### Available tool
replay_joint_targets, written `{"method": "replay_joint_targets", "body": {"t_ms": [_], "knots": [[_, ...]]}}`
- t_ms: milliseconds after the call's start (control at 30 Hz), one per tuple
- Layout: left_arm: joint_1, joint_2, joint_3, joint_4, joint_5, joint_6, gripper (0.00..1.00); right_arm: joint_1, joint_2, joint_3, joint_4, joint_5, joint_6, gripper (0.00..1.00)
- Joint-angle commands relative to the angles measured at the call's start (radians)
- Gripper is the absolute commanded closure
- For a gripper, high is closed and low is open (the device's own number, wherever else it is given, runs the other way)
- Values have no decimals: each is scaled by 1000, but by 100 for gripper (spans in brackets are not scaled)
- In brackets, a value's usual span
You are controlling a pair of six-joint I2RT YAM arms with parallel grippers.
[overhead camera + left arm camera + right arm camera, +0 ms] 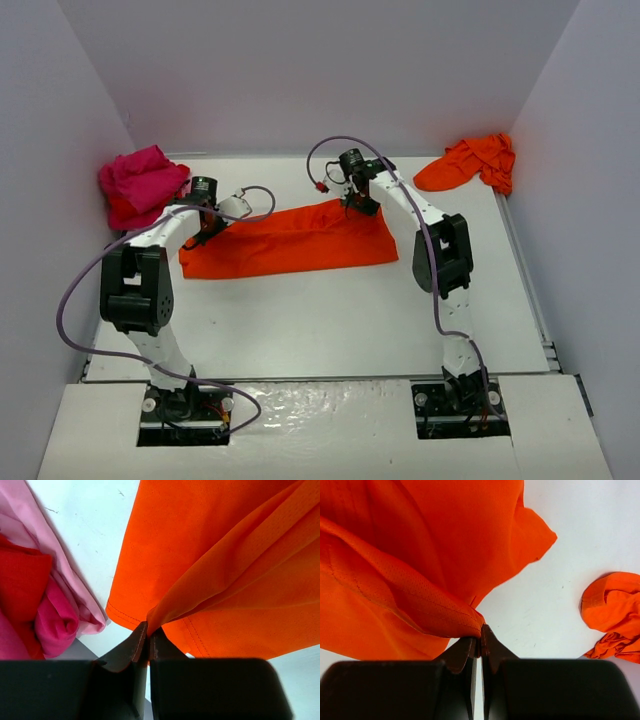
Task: Fold and stack the t-shirts
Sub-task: Fold the tshirt
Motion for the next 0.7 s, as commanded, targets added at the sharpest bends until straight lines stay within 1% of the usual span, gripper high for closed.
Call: {"method": "replay_joint_targets", "body": {"t_ms": [0,100,200,300,433,567,600,633,667], "knots": [[34,-62,42,45,25,-1,100,-25,-86,26,-10,17,-29,100],[53,-73,27,52,31,7,100,-35,-102,9,-6,6,-36,100],[69,-73,31,43,29,12,100,-40,-91,29,-1,14,-37,100],[83,-78,42,33,30,6,100,-39,-54,99,-1,65,-41,100],[87,-84,58,22,30,9,100,-39,-32,165,-2,67,-54,100],[89,-36,106,-1,19,0,100,-16,17,231,-2,77,-65,100],[89,-13,128,-9,17,-5,100,-12,40,260,-2,78,-62,98],[89,11,151,-22,11,-15,100,-9,64,275,-2,80,-51,88],[89,37,172,-21,-10,-35,100,-6,85,292,-2,85,-43,64]]}}
